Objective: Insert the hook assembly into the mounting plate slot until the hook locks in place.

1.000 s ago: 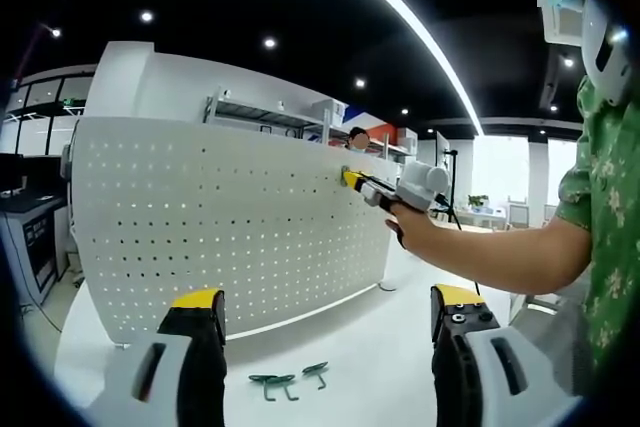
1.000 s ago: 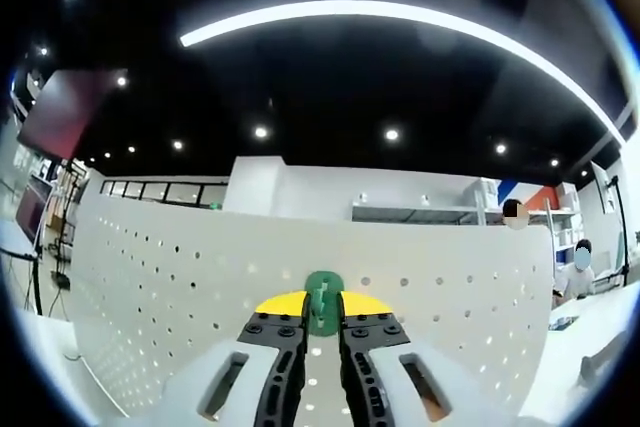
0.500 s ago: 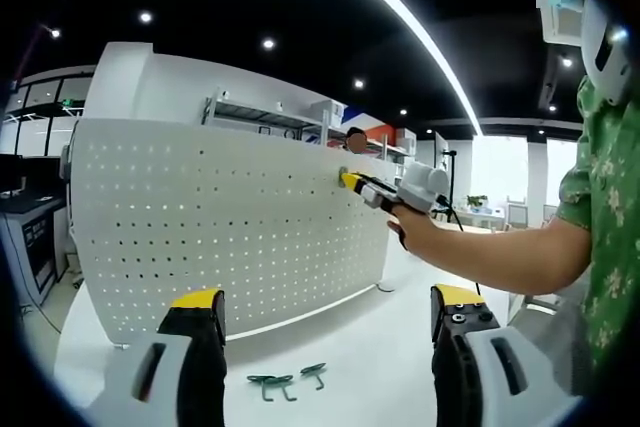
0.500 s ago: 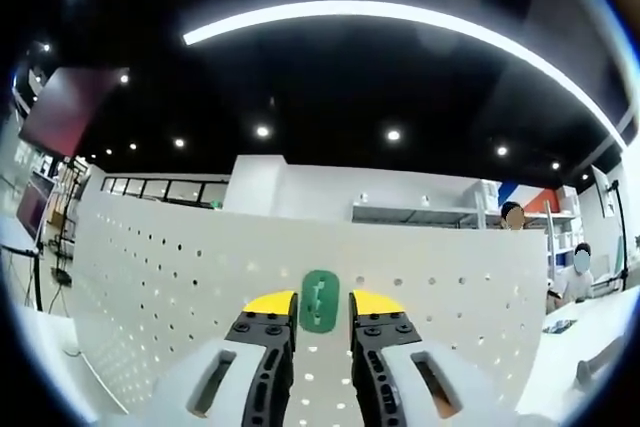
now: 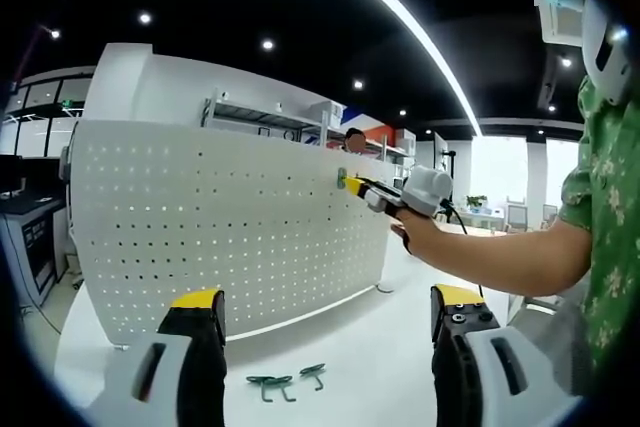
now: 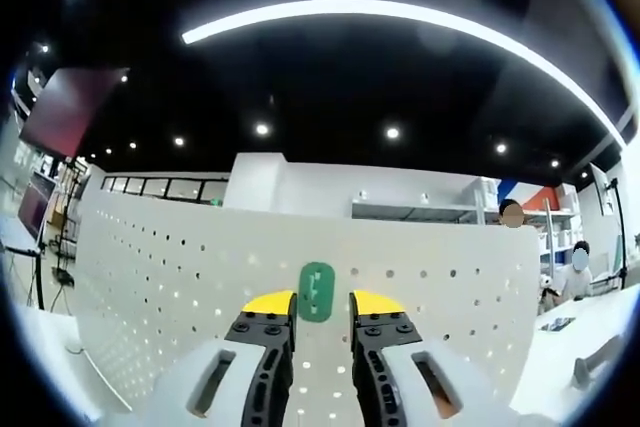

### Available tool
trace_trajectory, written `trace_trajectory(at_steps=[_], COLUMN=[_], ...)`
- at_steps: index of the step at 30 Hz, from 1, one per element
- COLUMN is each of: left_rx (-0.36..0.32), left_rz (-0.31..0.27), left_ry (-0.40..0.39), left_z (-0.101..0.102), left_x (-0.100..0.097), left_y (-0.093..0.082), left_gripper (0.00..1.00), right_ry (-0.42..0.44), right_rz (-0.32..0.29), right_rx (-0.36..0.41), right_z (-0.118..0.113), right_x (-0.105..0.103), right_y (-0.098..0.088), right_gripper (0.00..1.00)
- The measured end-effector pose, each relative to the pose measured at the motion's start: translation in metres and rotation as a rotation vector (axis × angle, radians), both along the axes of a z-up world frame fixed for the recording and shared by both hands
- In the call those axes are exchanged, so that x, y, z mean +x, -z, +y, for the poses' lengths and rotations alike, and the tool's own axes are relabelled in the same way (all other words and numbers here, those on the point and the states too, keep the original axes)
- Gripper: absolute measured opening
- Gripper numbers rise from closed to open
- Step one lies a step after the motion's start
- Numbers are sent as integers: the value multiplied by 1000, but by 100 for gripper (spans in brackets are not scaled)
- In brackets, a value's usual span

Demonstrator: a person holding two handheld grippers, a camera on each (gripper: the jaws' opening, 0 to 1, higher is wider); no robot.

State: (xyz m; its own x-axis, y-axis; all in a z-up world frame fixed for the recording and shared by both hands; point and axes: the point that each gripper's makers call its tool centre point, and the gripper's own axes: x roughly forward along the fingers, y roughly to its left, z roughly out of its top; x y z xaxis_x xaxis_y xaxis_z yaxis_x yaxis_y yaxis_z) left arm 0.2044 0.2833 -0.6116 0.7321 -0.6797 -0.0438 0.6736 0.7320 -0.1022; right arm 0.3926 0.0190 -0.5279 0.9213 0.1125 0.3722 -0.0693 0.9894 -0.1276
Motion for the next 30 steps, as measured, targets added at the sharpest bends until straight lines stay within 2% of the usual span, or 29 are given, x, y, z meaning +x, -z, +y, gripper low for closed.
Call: trace_trajectory(at_steps=[23, 30], left_rx=[-5, -5], left_rz=[-14, -18], left_ry=[11, 17], left_z=[-4, -6], left_x=[-10, -14], left_y=[-4, -6], left_gripper=[87, 87], right_ry=[-24, -52], right_rz=[26, 49], right_rx=[-26, -20], right_z=[6, 10], right_x=[-33, -41], right_y=[6, 13], right_gripper=[20, 25])
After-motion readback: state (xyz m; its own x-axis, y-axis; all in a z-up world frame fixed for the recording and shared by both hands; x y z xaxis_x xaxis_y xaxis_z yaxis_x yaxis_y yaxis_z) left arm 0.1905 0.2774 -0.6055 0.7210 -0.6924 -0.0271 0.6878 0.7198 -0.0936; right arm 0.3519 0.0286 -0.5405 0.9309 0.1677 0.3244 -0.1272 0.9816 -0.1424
